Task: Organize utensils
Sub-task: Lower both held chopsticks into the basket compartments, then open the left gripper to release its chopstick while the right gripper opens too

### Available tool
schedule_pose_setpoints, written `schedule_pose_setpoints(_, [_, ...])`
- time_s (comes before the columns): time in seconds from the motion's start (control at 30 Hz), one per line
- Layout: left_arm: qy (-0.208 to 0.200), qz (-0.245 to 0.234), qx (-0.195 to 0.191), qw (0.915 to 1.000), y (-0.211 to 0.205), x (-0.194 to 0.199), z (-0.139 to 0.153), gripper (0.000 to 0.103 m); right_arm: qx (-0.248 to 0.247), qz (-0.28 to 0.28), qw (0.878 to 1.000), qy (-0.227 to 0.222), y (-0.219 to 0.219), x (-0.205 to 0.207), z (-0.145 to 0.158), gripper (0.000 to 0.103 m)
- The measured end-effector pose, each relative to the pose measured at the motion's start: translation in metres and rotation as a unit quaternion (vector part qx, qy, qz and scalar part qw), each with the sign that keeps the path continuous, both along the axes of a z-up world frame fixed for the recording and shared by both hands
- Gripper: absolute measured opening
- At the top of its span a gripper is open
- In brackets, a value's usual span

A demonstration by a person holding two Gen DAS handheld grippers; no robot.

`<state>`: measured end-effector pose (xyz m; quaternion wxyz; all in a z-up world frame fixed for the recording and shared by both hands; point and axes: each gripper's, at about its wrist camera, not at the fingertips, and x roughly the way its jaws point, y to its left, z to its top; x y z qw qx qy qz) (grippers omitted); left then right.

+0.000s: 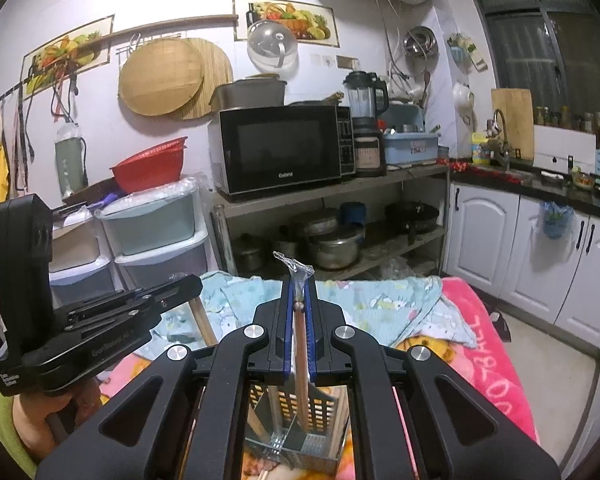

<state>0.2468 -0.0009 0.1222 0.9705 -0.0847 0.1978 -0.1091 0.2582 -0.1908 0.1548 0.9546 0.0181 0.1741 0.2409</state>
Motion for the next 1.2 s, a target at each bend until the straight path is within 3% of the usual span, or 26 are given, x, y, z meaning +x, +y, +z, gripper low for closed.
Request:
schedule_pose_setpoints(0.67, [0.034, -0.025, -0.003, 0.9991, -0.006, 0.013, -0.022, 0.004, 0.006, -0.017, 0.998, 0.066, -0.010, 0.009, -0.047, 0.009])
schedule_pose_setpoints(0.77, [0.034, -0.029, -0.005, 0.9990, -0.005, 0.010, -0.023, 0.017, 0.010, -0.027, 0.997, 0.075, -0.016, 0.004, -0.052, 0.030])
schedule_pose_setpoints(0.8, [0.033, -0.029, -0.007, 0.9990, -0.004, 0.008, -0.023, 0.028, 0.012, -0.031, 0.997, 0.075, -0.018, 0.001, -0.052, 0.035])
schedule_pose_setpoints(0.83, [0.034, -0.030, -0.008, 0.9989, -0.003, 0.005, -0.023, 0.035, 0.012, -0.033, 0.997, 0.073, -0.020, -0.002, -0.053, 0.036])
schedule_pose_setpoints(0.97, [0.033, -0.037, -0.012, 0.9987, -0.001, -0.004, -0.023, 0.045, 0.008, -0.041, 0.997, 0.066, -0.026, -0.018, -0.053, 0.047])
schedule_pose_setpoints(1.2, [0.024, -0.032, -0.022, 0.9989, 0.008, -0.025, -0.015, 0.081, -0.021, -0.055, 0.997, 0.053, -0.032, -0.043, -0.056, 0.057])
